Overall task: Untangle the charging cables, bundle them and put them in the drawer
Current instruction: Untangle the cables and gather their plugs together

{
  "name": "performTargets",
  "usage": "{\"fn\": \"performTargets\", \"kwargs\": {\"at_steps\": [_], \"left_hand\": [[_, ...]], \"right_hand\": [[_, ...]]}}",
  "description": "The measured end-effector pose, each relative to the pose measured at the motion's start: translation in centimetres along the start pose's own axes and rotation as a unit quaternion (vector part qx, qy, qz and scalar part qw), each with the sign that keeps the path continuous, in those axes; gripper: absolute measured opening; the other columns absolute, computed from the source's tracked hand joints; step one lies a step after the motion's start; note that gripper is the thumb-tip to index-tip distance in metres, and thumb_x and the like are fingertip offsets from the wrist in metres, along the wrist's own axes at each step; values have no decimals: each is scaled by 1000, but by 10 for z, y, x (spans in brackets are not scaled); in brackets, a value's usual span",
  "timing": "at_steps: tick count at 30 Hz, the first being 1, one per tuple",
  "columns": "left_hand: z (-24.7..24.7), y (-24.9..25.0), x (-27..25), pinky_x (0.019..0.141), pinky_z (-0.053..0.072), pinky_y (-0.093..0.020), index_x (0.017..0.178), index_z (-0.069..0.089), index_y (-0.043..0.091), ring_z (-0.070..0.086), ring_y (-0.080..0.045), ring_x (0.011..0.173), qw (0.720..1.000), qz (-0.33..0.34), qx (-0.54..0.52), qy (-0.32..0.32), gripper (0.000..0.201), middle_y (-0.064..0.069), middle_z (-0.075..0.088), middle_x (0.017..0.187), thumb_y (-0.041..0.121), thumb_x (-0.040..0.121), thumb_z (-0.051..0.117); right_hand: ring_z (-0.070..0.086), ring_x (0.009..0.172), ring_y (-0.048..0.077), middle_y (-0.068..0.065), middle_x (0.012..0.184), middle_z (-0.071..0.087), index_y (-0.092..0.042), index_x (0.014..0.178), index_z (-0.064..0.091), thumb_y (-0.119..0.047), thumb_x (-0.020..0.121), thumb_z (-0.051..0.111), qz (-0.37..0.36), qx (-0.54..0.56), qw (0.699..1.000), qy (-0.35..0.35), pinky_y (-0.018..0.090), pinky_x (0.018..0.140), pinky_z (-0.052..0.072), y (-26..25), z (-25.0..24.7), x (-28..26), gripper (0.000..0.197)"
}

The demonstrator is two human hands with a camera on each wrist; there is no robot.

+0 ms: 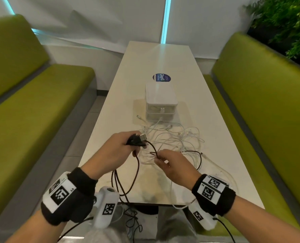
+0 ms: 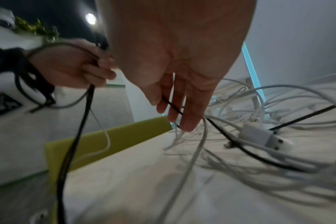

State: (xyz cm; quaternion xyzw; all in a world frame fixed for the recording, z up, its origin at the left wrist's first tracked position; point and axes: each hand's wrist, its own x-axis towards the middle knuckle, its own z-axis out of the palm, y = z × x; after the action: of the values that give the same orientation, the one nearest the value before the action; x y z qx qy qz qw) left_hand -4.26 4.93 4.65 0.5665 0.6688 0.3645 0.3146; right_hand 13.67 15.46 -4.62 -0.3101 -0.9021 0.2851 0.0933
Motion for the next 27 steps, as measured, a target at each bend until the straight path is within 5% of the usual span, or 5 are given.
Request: {"fn": "performTargets", "kwargs": {"at_steps": [14, 18, 20, 24, 27], "left_hand": [[-24, -15, -16, 46, 18, -25, 74, 70, 23, 37, -15, 54, 945, 41, -303, 115, 34, -5, 50, 61, 2, 89, 47], [-28, -46, -3, 64, 43, -27, 99, 70, 20, 61, -21, 76, 992, -45, -6, 116, 39, 0, 67, 92, -7, 94, 43], [-28, -59, -4, 85, 46, -36, 131, 56, 17, 58, -29, 106, 954, -121, 237, 136, 41, -3, 57, 125, 1, 96, 42], [-10, -43, -10, 93, 46, -40, 141, 46, 14, 57, -29, 114, 948, -38, 222, 226, 52, -1, 49, 140, -3, 92, 45], [19, -20, -6, 99, 46, -38, 144, 43, 19, 59, -21, 117, 966, 60, 195, 160, 66, 8, 40, 150, -8, 84, 48]], "right_hand": [[61, 78, 21, 2, 86, 64, -13, 88, 60, -31, 102, 41, 69, -69, 995, -23, 39, 75, 50, 50, -10, 34, 29], [61, 77, 22, 6, 83, 64, -11, 89, 60, -26, 101, 42, 71, -93, 993, 16, 39, 72, 49, 51, -12, 30, 26], [57, 82, 25, 8, 85, 60, -14, 96, 61, -34, 102, 41, 64, -138, 987, 43, 37, 70, 46, 47, -14, 25, 28], [63, 79, 28, 8, 82, 66, -16, 98, 60, -39, 103, 35, 52, -162, 985, 35, 38, 69, 49, 31, -18, 21, 35], [60, 72, 31, 8, 76, 66, -15, 97, 57, -38, 103, 34, 24, -170, 984, 45, 35, 58, 40, 19, -17, 22, 33]]}}
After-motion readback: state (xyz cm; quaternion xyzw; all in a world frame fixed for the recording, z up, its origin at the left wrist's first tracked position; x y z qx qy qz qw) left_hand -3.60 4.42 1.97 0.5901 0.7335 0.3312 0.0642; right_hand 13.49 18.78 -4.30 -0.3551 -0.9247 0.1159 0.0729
